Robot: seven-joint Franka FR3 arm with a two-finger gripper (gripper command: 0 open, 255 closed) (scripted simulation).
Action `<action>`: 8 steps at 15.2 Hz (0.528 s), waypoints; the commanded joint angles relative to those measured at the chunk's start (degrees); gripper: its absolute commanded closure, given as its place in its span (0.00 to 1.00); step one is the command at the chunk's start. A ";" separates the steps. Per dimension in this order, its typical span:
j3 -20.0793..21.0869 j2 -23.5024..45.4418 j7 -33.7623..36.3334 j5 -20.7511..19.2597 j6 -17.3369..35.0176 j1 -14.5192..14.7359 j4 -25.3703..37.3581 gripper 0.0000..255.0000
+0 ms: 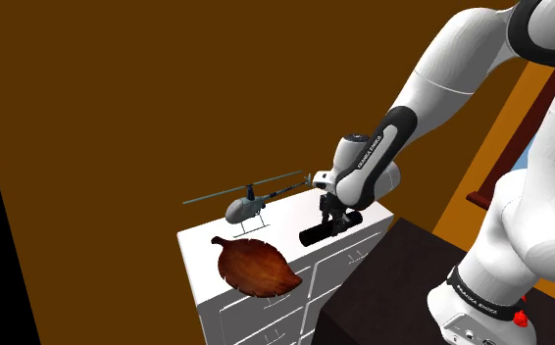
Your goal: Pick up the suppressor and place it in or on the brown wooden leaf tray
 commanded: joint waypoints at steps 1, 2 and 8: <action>0.00 0.03 0.03 0.03 0.00 0.00 -0.01 1.00; 0.01 0.03 0.03 0.04 0.01 0.00 -0.01 1.00; -3.74 -5.78 5.65 -7.66 -4.70 1.89 -0.83 1.00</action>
